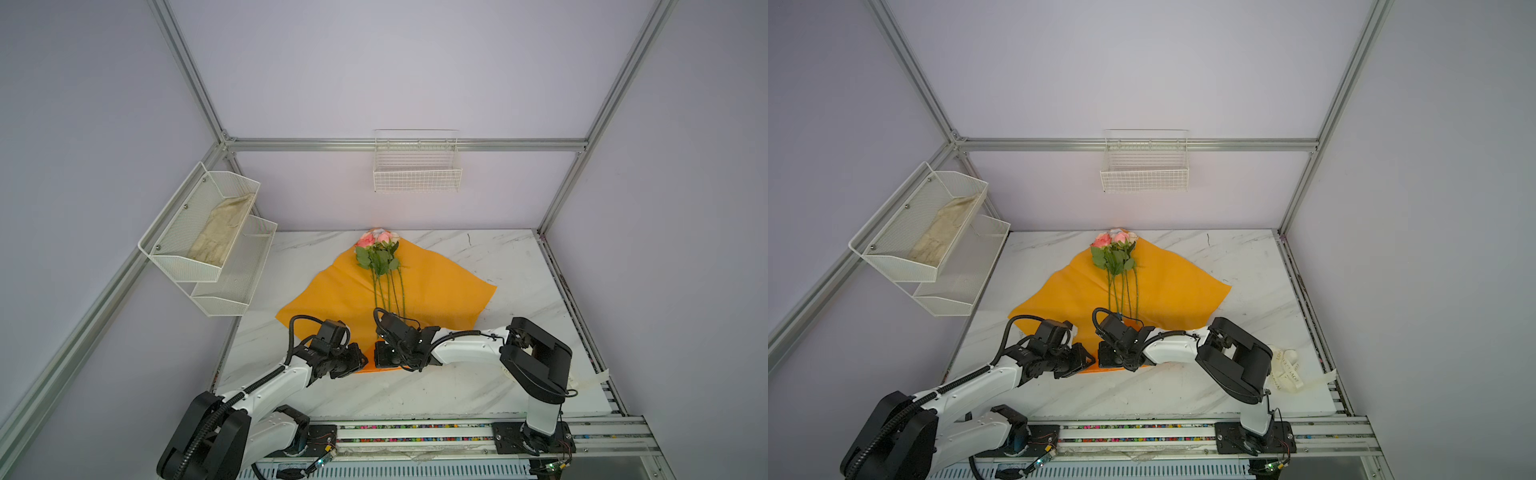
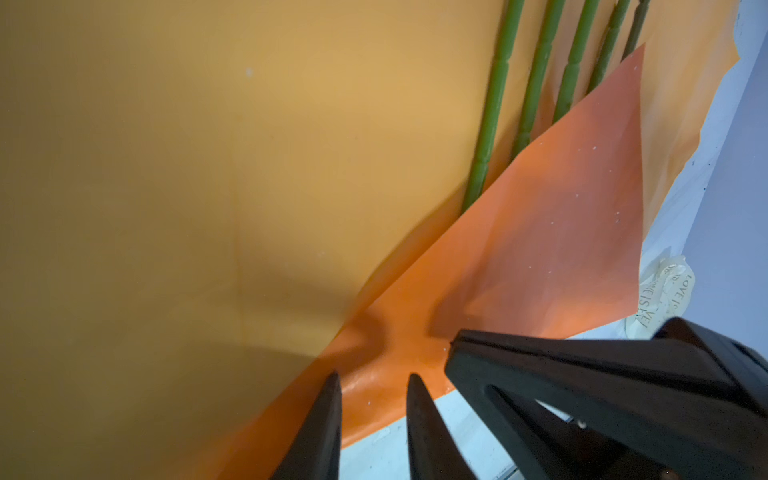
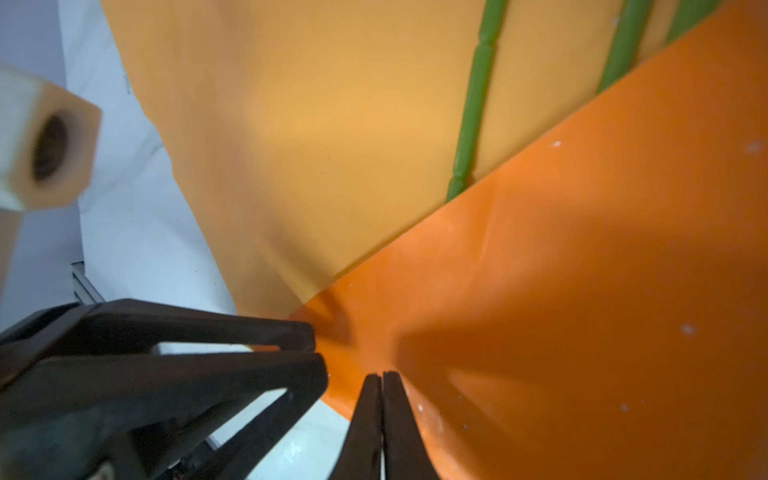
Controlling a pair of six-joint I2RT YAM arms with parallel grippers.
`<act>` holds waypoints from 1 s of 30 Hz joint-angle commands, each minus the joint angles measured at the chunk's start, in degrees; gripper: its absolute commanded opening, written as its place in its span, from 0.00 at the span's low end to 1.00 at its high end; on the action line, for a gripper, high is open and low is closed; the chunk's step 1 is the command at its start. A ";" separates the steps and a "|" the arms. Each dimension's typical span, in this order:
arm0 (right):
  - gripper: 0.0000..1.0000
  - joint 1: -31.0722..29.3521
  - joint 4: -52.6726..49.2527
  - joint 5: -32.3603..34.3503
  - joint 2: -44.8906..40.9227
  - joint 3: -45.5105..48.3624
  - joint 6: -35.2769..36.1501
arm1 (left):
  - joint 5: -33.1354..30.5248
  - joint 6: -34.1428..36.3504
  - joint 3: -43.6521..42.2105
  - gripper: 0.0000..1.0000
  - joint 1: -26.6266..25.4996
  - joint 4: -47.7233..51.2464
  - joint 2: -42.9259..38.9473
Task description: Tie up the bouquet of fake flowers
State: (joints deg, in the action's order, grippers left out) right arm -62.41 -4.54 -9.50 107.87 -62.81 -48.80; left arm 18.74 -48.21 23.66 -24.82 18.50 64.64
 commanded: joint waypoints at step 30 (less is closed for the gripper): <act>0.08 0.32 -5.02 2.55 1.39 1.40 1.77 | -4.14 -1.89 -1.20 0.54 25.03 9.37 -11.48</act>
State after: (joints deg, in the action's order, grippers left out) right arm -62.30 -6.22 -8.16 108.33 -62.85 -47.35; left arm 11.57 -49.12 23.88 -1.65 30.65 52.16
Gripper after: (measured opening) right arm 0.075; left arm 0.542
